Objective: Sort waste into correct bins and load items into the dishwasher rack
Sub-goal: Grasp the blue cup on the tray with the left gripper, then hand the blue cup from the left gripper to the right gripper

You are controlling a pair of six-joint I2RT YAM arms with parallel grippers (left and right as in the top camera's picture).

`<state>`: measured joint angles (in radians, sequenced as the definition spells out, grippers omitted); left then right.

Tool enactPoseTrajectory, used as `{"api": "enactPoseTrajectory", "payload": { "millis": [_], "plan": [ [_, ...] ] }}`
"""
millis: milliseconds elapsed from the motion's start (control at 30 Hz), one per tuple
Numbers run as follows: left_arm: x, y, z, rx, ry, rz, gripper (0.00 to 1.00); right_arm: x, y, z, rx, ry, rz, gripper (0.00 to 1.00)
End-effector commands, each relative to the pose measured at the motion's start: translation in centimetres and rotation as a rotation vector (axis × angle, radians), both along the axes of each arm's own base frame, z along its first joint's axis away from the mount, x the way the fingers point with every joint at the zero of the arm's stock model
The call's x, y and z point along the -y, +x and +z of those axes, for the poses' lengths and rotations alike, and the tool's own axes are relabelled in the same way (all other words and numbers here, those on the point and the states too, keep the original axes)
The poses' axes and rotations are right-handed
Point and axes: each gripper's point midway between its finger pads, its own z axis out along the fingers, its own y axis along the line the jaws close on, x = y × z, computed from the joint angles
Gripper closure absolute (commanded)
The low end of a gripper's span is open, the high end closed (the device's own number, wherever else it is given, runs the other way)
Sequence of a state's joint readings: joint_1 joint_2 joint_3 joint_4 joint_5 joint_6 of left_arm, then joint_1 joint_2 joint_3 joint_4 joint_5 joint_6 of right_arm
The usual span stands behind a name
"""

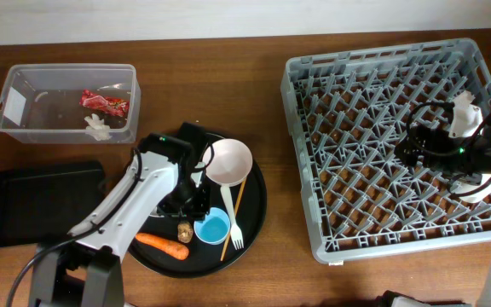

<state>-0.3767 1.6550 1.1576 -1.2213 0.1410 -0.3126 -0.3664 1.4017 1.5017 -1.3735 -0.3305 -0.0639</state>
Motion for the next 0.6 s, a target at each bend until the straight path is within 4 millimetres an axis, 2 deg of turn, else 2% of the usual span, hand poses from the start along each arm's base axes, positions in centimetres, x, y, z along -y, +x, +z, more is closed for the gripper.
{"api": "enactPoseTrajectory", "payload": {
  "millis": [0,33,67,100,200,267,333,433,500,567],
  "plan": [
    [-0.3,-0.8,-1.2,-0.014,0.011,0.014,0.76,0.0,0.0,0.3,0.009,-0.016,0.013,0.01],
    [-0.3,-0.8,-1.3,-0.013,0.011,0.014,0.83,0.0,0.0,0.3,0.009,-0.016,0.013,0.01],
    [-0.2,-0.7,-1.2,-0.01,0.002,0.016,0.94,0.0,0.0,0.3,0.009,-0.016,0.013,0.01],
    [0.0,-0.6,-1.2,-0.008,-0.009,0.017,1.0,0.0,0.0,0.3,0.009,-0.016,0.013,0.01],
    [0.5,0.1,-0.3,0.01,-0.031,0.019,1.0,0.0,0.0,0.2,0.008,-0.016,0.013,0.01],
    [0.9,0.9,1.1,0.033,-0.041,0.008,1.0,0.0,0.0,0.2,0.008,-0.016,0.013,0.01],
    [1.0,2.2,3.2,0.074,-0.06,-0.008,1.0,0.0,0.0,0.2,0.008,-0.016,0.013,0.01],
    [1.8,5.4,7.6,0.186,-0.172,-0.021,1.0,-0.1,0.0,0.3,0.01,-0.013,0.014,0.01],
    [3.4,7.2,10.1,0.262,-0.314,-0.064,1.0,-0.3,0.2,0.4,0.018,0.002,0.02,0.01],
    [6.2,8.9,13.4,0.363,-0.55,-0.159,1.0,-1.1,0.6,0.7,0.054,0.029,0.069,0.01]
  ]
}}
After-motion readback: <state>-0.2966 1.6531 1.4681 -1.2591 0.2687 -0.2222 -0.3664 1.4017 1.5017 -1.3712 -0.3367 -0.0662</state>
